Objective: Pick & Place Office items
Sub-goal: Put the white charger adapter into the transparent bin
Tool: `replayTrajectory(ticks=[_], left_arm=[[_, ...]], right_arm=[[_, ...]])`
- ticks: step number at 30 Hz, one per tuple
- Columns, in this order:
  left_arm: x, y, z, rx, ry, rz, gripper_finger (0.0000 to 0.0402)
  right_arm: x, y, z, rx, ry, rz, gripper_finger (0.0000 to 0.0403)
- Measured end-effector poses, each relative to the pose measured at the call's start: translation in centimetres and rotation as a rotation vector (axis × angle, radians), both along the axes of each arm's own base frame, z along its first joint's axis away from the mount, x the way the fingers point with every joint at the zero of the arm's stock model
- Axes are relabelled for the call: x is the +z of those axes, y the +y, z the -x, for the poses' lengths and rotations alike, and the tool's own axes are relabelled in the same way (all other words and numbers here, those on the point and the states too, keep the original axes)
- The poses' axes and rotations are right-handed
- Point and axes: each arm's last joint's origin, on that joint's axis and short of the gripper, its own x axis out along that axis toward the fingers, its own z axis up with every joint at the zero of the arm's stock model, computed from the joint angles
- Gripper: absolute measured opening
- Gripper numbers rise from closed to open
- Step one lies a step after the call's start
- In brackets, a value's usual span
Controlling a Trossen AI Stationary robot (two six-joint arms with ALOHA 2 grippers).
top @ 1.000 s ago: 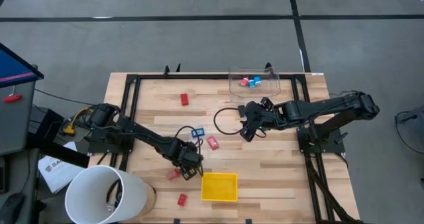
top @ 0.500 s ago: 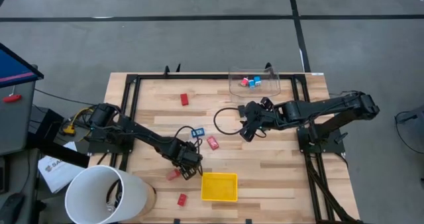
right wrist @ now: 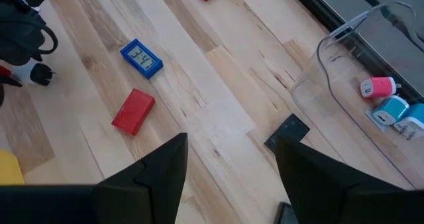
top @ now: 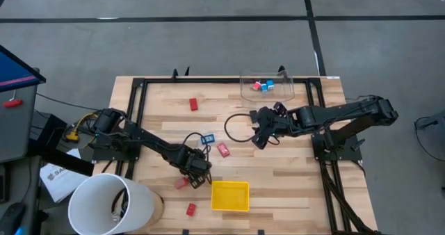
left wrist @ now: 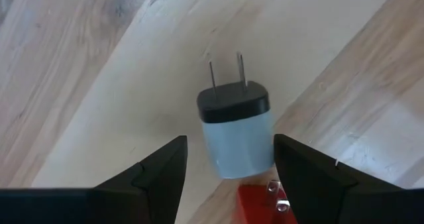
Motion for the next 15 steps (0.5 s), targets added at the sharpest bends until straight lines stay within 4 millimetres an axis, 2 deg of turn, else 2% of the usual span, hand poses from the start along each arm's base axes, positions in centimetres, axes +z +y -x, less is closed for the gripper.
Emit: replayTrajectory(ticks=[8,15], left_arm=[[-0.23,0.05,0.05,0.0,-0.008,-0.002,0.0213],[-0.64,0.17,0.25,0.003,-0.008,-0.002,0.0164]], right_arm=[[0.0,0.0,0.0,0.0,0.0,0.0,0.0219],[0.0,0.0,0.0,0.0,0.0,0.0,0.0219]])
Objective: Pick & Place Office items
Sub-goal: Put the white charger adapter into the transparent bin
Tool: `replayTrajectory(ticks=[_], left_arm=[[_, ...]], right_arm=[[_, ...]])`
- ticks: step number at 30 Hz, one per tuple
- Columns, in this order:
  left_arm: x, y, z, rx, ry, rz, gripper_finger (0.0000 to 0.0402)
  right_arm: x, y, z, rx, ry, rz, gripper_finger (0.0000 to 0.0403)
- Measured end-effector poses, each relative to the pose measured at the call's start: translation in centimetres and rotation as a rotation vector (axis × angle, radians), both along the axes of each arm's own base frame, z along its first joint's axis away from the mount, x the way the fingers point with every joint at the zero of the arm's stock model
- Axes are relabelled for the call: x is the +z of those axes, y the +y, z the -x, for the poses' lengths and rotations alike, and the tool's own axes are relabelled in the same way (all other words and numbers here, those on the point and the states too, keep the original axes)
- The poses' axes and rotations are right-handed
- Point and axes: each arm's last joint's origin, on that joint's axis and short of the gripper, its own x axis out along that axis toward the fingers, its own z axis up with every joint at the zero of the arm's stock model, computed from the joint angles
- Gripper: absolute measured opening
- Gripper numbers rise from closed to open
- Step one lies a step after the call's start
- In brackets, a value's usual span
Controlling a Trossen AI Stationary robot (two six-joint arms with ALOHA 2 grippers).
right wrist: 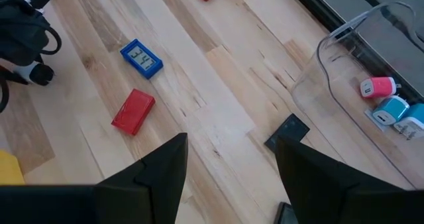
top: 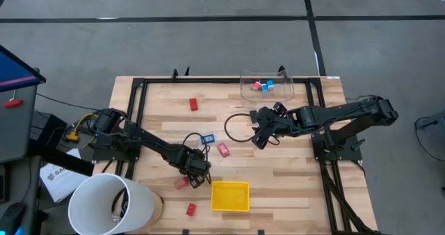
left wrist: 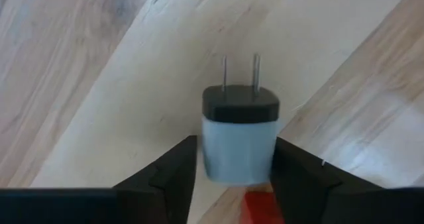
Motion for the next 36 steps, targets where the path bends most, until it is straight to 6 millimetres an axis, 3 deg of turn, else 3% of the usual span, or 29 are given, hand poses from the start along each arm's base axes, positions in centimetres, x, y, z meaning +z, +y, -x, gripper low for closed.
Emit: replayTrajectory(ticks=[5,14,18,22,27,30,36], left_arm=[[0.0,0.0,-0.1,-0.017,-0.008,-0.001,0.0137],[0.4,0.0,-0.1,-0.085,-0.041,0.0,0.0132],[2.4,-0.2,-0.4,-0.163,-0.166,0.028,0.0131],[5.9,0.0,0.0,-0.242,-0.324,0.049,0.0131],[10.5,2.0,1.4,-0.339,-0.498,0.056,0.013],[12.3,4.0,1.9,-0.41,-0.578,0.083,0.013],[12.9,8.2,1.0,-0.524,-0.696,0.195,0.013]], right_arm=[[0.0,0.0,0.0,0.0,0.0,0.0,0.0219],[0.0,0.0,0.0,0.015,0.009,0.011,0.0219],[0.0,0.2,0.0,0.063,0.027,0.041,0.0219],[0.3,1.0,-0.3,0.152,0.004,0.085,0.0219],[1.3,2.1,-0.5,0.284,-0.055,0.164,0.0219],[2.3,2.8,-0.5,0.372,-0.115,0.225,0.0219],[3.7,5.4,-1.0,0.7,-0.253,0.284,0.0219]])
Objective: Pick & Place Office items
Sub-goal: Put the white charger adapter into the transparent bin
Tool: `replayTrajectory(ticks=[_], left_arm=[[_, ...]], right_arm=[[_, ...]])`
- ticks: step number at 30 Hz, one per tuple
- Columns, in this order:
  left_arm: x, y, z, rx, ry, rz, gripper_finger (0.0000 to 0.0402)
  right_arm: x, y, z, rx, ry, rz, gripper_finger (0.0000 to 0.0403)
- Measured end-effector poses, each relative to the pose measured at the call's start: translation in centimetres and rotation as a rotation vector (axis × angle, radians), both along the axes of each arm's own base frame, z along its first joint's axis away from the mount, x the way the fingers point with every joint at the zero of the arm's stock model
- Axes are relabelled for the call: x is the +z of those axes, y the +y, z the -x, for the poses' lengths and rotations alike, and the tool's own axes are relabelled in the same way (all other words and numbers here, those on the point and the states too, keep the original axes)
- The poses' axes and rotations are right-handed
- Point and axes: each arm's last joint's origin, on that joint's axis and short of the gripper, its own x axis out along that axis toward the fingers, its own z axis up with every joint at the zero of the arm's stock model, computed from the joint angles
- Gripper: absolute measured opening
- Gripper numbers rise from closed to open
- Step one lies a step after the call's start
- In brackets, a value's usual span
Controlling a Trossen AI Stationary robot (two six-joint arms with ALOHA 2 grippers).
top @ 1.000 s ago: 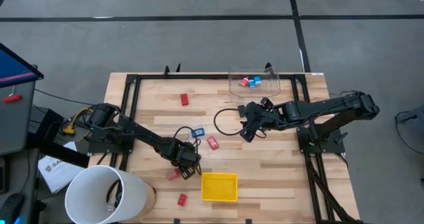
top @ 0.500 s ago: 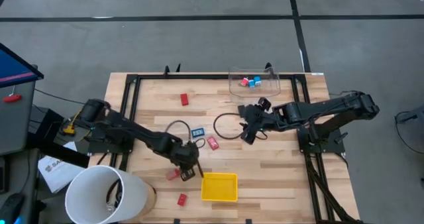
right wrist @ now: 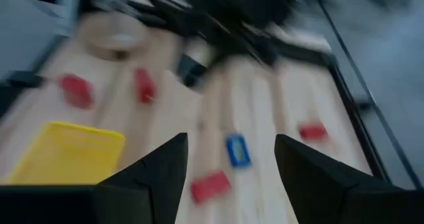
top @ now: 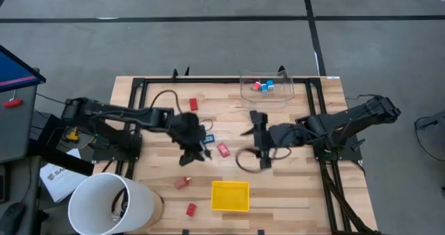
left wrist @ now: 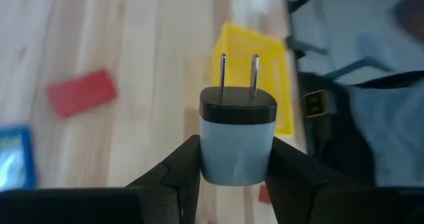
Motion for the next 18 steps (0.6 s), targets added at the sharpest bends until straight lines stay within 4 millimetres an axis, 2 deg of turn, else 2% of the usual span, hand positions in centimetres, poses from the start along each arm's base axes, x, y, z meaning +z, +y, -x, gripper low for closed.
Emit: replayTrajectory(ticks=[5,11,18], left_arm=[[-0.1,1.5,-1.2,-0.161,-0.112,0.14,0.0129],[-0.3,1.5,-3.2,-0.242,-0.239,0.223,0.0129],[-1.1,1.4,-4.8,-0.285,-0.287,0.288,0.0129]], right_arm=[[-0.1,1.5,0.2,0.105,-0.002,0.085,0.0219],[-0.6,2.7,-0.3,0.143,-0.01,0.094,0.0219],[-1.3,3.5,-1.7,0.174,-0.046,0.137,0.0219]])
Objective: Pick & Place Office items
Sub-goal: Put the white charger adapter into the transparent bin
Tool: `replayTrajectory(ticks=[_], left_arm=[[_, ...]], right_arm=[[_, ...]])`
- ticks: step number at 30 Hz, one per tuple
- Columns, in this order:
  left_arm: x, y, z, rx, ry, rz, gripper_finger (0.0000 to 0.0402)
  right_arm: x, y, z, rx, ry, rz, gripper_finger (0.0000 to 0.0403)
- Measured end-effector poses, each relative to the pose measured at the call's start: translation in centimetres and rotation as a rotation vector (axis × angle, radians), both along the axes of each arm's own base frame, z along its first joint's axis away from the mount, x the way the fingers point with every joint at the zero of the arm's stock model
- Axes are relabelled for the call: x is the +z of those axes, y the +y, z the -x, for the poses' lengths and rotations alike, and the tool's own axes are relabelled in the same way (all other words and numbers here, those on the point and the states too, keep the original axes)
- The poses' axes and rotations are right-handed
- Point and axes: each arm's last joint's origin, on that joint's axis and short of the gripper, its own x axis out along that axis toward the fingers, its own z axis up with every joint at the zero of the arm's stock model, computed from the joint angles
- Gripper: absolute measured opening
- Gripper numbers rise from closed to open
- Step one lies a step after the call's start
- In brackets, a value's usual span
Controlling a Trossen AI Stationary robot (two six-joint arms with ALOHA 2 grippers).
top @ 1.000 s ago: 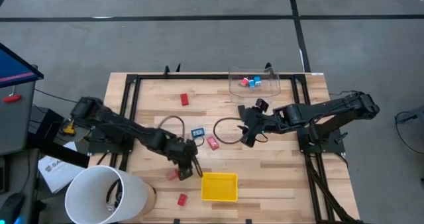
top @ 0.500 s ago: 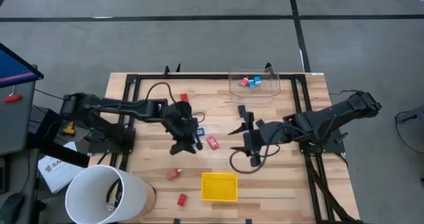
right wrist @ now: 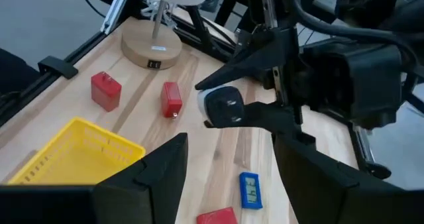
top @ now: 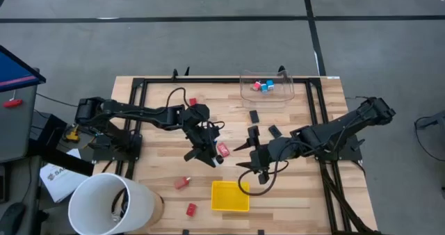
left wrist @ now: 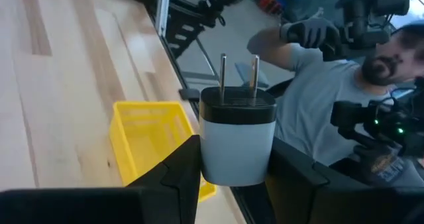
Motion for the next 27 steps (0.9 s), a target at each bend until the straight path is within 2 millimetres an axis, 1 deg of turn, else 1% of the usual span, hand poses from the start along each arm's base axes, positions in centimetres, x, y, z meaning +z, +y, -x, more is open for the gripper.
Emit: replayTrajectory(ticks=[4,10,17,27], left_arm=[[0.1,0.0,-0.4,-0.015,-0.038,0.007,0.0129],[0.1,-0.2,-0.4,-0.031,-0.053,0.012,0.0129],[0.2,-0.3,-0.5,-0.036,-0.07,0.011,0.0129],[0.4,-0.3,-0.6,-0.032,-0.092,0.009,0.0129]], right_arm=[[-0.8,0.0,-1.0,-0.009,0.003,-0.001,0.0219],[-1.7,-0.5,-2.7,0.051,-0.008,-0.033,0.0219],[-1.2,-1.6,-3.4,0.117,-0.041,-0.111,0.0219],[-0.9,-2.0,-3.6,0.152,-0.058,-0.139,0.0219]])
